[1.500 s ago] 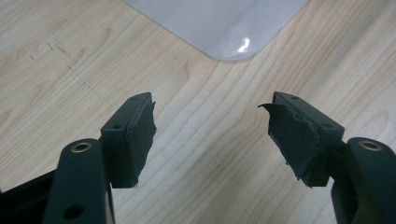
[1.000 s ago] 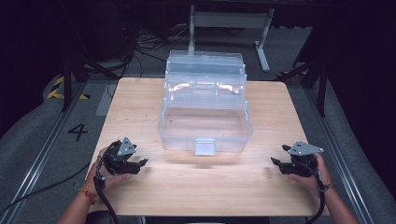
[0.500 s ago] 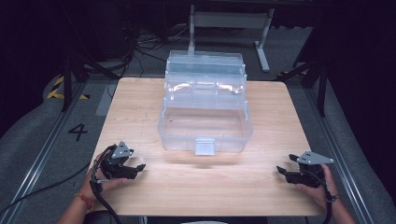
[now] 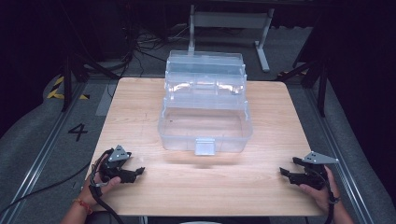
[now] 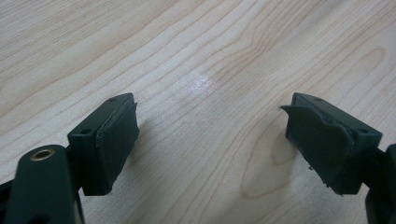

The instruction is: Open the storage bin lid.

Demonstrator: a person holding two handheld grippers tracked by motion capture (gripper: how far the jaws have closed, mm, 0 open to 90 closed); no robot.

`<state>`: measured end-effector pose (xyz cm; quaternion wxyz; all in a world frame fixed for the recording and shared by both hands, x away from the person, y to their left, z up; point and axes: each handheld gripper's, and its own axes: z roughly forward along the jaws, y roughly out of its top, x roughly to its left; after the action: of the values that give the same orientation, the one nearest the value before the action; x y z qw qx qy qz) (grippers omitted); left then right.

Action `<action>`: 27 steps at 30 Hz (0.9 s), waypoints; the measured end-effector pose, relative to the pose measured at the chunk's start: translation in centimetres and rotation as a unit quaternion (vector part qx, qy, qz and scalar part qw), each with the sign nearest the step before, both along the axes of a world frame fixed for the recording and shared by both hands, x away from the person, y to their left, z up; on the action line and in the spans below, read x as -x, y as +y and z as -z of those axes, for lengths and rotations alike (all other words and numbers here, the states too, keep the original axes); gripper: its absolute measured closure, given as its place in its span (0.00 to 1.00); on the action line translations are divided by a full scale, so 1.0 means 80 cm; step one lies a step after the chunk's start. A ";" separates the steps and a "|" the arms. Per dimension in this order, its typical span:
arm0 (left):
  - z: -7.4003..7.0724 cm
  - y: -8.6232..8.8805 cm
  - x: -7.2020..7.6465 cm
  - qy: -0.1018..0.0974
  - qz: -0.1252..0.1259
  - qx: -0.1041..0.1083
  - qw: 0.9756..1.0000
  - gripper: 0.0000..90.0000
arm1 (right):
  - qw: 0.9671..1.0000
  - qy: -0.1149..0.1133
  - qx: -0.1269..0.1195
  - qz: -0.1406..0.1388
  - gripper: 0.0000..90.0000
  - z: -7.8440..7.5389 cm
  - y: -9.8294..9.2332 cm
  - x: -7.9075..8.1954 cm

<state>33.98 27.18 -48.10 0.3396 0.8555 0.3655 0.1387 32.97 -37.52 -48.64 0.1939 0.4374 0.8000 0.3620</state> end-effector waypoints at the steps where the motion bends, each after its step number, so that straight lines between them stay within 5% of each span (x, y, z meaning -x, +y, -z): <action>1: 0.000 0.000 0.000 -0.001 -0.003 0.000 1.000 0.19 | 1.000 0.000 0.000 0.000 0.27 0.000 0.000 0.000; 27: 0.000 0.000 -0.001 0.003 -0.005 -0.002 1.000 0.17 | 1.000 0.002 0.000 -0.001 0.26 0.000 0.001 -0.003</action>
<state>34.04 27.20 -48.10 0.3360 0.8549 0.3703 0.1382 33.21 -37.48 -48.65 0.1923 0.4369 0.8009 0.3615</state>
